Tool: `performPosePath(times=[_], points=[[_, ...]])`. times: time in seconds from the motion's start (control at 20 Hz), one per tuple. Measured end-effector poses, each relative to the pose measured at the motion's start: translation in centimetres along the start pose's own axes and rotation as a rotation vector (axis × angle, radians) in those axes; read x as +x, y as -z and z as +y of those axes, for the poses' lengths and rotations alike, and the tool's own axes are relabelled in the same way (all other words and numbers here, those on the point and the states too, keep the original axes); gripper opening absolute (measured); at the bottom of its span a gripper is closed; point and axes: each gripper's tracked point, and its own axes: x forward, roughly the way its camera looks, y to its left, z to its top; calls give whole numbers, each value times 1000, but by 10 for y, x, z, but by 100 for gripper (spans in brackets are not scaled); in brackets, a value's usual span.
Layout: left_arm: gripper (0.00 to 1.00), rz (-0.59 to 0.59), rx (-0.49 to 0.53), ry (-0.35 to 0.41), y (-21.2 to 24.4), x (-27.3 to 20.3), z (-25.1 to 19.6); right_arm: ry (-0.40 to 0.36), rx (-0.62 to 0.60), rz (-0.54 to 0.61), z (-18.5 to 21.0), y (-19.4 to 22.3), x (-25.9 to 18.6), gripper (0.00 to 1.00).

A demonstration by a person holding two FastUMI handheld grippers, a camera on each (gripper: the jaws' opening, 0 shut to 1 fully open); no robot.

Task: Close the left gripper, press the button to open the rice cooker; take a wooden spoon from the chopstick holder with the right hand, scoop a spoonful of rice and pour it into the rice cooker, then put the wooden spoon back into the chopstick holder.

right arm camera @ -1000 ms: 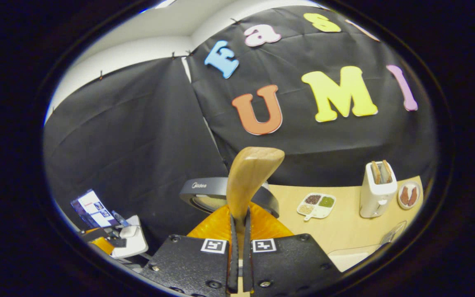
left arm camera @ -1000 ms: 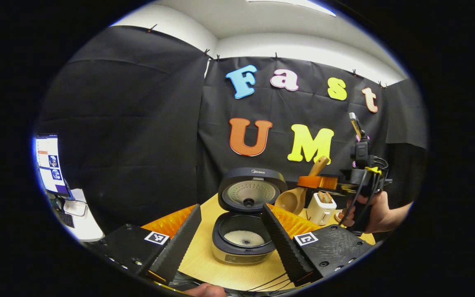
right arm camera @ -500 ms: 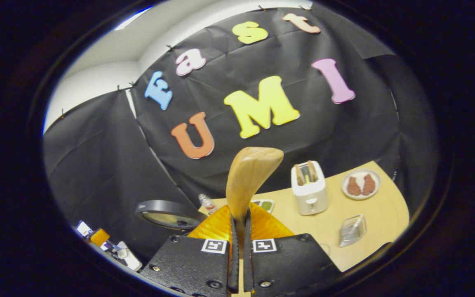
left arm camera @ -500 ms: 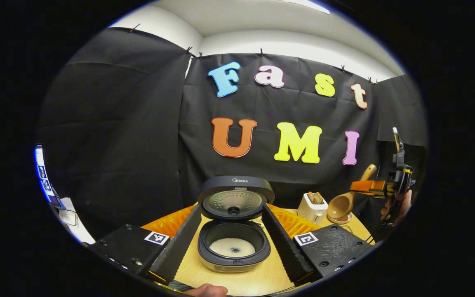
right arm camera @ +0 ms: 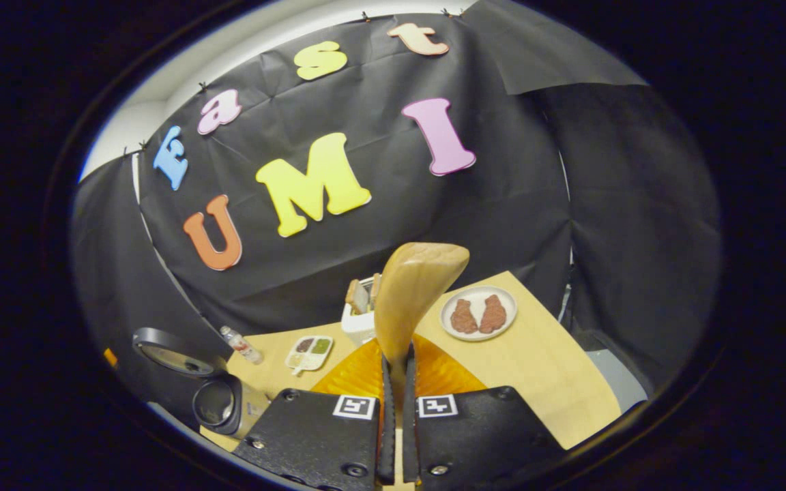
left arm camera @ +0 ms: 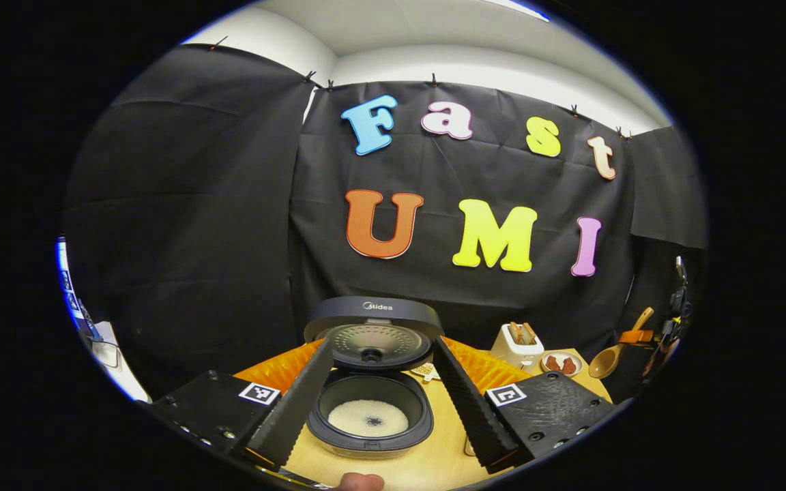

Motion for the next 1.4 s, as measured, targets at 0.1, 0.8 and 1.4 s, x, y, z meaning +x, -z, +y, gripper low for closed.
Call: performPosePath(times=[0.1, 0.8, 1.4], points=[[95, 5, 0, -7, 0, 2, -9, -3, -27, 25, -12, 10, 22, 10], [95, 43, -30, -94, -8, 20, -36, -28, -64, 160, -47, 106, 115, 11], [95, 36, 12, -50, -18, 51, -51, -17, -79, 38, -53, 74, 93, 64]])
